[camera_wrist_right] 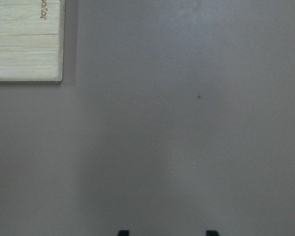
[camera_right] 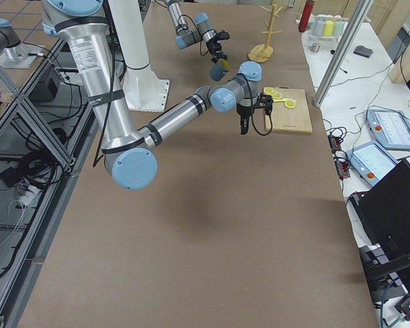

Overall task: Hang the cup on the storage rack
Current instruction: 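Lift the mug with the left gripper and carry it toward the wooden rack, then hook the mug handle onto a rack peg with the left gripper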

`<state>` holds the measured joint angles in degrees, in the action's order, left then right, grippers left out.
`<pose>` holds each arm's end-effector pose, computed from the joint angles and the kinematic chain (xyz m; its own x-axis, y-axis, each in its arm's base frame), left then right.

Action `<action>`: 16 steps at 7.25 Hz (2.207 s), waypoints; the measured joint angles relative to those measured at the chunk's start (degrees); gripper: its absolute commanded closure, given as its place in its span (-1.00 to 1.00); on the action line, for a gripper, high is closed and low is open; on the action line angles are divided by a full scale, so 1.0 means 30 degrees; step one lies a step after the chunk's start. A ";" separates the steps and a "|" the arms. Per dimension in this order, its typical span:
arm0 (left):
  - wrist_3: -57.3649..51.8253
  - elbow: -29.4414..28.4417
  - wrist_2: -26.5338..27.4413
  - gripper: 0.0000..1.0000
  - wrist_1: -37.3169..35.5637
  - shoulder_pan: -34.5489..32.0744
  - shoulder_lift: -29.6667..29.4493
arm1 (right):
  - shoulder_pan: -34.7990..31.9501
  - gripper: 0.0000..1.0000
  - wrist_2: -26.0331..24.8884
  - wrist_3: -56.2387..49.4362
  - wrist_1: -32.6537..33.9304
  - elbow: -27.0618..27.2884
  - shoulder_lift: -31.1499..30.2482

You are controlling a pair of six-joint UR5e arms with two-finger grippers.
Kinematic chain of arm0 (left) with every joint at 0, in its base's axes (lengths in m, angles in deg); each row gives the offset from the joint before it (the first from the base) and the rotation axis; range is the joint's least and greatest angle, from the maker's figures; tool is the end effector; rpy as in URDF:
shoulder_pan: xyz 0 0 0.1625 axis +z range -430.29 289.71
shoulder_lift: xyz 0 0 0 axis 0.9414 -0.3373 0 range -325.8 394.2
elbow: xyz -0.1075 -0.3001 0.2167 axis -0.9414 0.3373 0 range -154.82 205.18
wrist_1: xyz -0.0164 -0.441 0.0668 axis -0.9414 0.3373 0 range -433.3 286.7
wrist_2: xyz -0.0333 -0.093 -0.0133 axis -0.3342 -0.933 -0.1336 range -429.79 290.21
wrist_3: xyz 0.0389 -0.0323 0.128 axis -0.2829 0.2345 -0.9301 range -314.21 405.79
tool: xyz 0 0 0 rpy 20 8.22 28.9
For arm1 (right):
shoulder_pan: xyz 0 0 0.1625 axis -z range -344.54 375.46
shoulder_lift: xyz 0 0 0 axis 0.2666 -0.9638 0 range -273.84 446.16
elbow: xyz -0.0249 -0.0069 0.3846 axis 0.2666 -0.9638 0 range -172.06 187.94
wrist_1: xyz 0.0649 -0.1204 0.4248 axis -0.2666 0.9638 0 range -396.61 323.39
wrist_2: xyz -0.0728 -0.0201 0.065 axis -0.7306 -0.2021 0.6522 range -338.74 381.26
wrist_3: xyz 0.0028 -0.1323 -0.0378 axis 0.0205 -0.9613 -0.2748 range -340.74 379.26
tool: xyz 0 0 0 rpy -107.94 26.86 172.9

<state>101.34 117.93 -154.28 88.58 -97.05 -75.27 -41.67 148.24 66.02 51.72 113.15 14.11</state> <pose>0.5164 -0.4246 0.2555 0.2492 0.5048 -0.8265 0.4763 0.6791 0.5584 -0.2940 -0.5482 0.3296 0.6564 0.0076 0.7544 -0.0478 0.9984 0.0316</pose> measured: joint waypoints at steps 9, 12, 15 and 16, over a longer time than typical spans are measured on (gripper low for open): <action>2.3761 -0.2033 -0.8151 1.00 0.0622 -0.8797 0.0195 | 0.0035 -0.27 -0.0515 0.0000 -0.0030 0.0445 0.0175; 3.0272 -0.2343 -0.4113 1.00 0.1046 -0.8798 -0.0112 | 0.0148 -0.26 -0.0705 0.0000 -0.0030 0.0467 0.0430; 3.3962 -0.2322 -0.1730 1.00 0.0901 -0.8803 0.0967 | 0.0244 -0.27 -0.0888 0.0007 -0.0030 0.0451 0.0671; 3.4972 -0.2331 -0.1450 1.00 0.0736 -0.8803 0.1016 | 0.0289 -0.26 -0.0928 0.0032 -0.0029 0.0447 0.0730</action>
<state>206.26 110.94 -158.63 90.79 -123.46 -72.22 -40.80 145.46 66.11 51.63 114.49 16.30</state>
